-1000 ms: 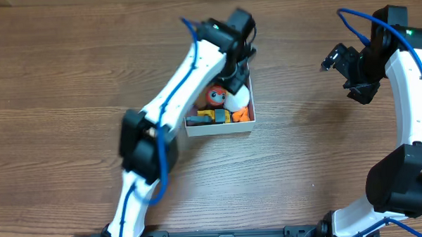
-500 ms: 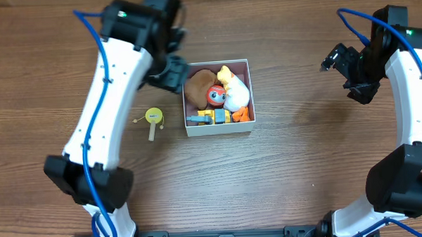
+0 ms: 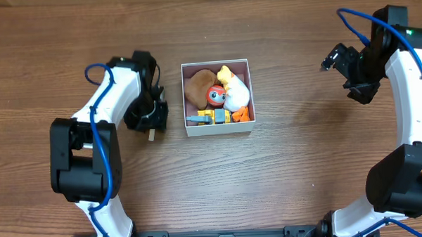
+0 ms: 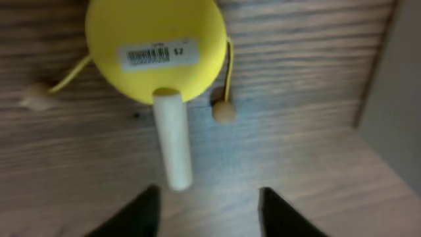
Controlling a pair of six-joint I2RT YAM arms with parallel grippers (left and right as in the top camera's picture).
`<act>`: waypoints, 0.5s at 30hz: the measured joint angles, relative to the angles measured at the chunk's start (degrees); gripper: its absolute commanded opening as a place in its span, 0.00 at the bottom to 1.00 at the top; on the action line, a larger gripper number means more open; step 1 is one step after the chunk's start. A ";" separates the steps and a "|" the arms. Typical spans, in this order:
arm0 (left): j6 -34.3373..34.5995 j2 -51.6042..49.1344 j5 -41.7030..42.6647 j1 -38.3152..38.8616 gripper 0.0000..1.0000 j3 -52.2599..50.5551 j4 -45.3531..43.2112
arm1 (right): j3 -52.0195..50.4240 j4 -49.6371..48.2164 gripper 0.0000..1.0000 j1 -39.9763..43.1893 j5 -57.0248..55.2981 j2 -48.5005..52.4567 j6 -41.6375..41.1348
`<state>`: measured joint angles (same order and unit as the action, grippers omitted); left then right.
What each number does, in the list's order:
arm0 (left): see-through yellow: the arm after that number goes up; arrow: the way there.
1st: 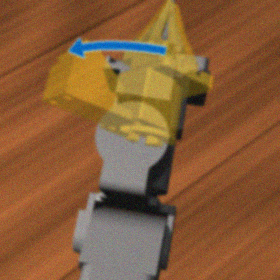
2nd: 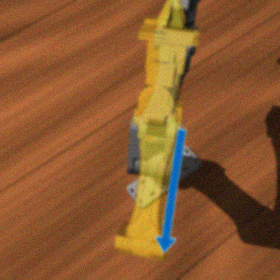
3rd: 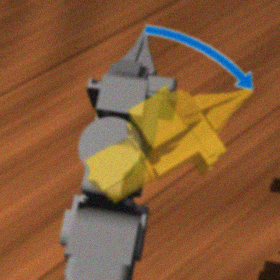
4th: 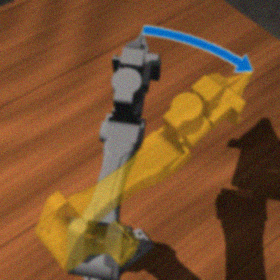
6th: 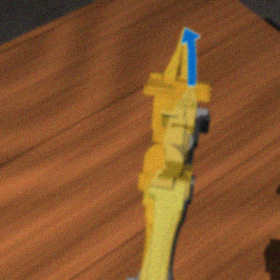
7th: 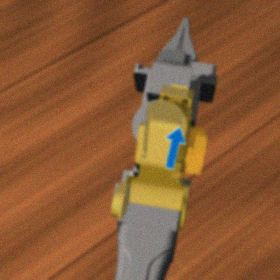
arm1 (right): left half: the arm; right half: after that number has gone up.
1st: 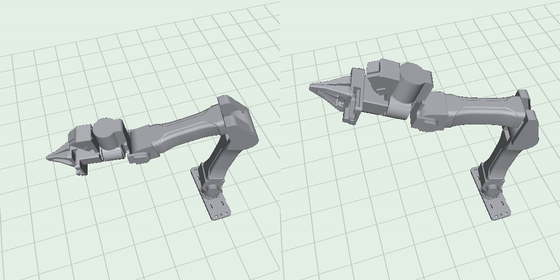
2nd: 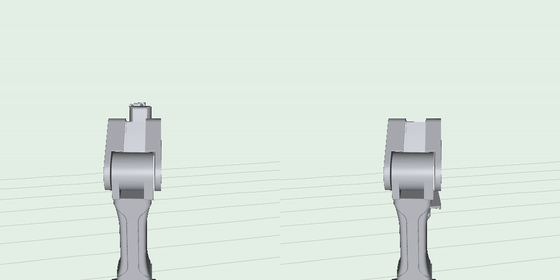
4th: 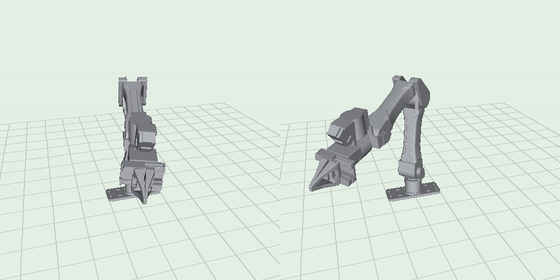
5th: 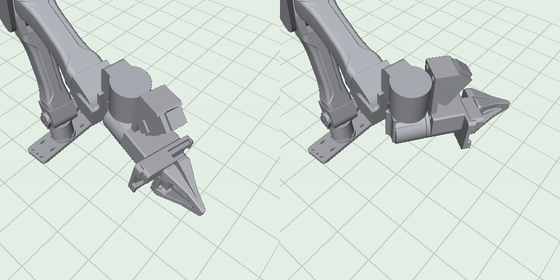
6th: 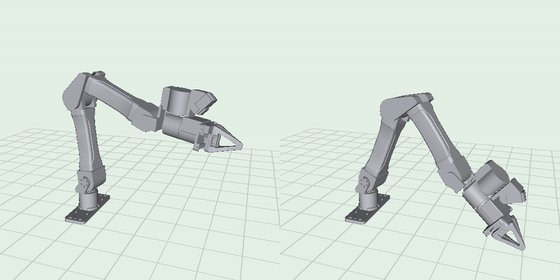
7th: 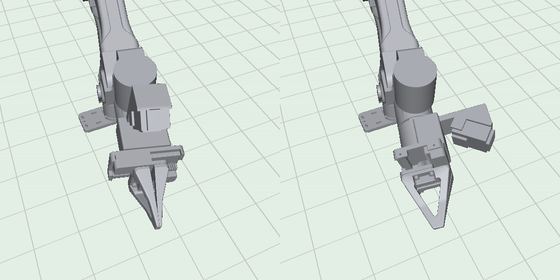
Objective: Pack container
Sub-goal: 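Grasp the yellow paddle drum by its handle with left gripper, then place the paddle drum into the box with the left gripper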
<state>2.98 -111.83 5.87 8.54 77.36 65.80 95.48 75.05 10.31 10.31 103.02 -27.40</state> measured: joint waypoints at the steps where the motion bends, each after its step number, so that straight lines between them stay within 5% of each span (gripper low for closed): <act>1: -0.11 0.00 -0.33 0.00 0.39 -1.27 -1.86 | 0.00 -0.02 1.00 0.00 -0.02 0.00 0.00; 8: 0.17 0.28 -1.70 0.00 0.41 -8.07 -8.33 | 0.00 0.00 1.00 0.00 -0.02 0.00 0.00; 11: 0.50 1.38 -1.90 0.00 0.25 -9.51 -9.88 | 0.00 -0.02 1.00 0.00 -0.02 0.00 0.02; 15: 0.96 1.70 -3.32 -0.17 0.19 -9.94 -10.58 | 0.00 -0.02 1.00 0.00 -0.02 0.00 0.00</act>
<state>3.95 -110.13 2.55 8.36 67.42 55.22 95.48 75.02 10.31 10.28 103.02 -27.40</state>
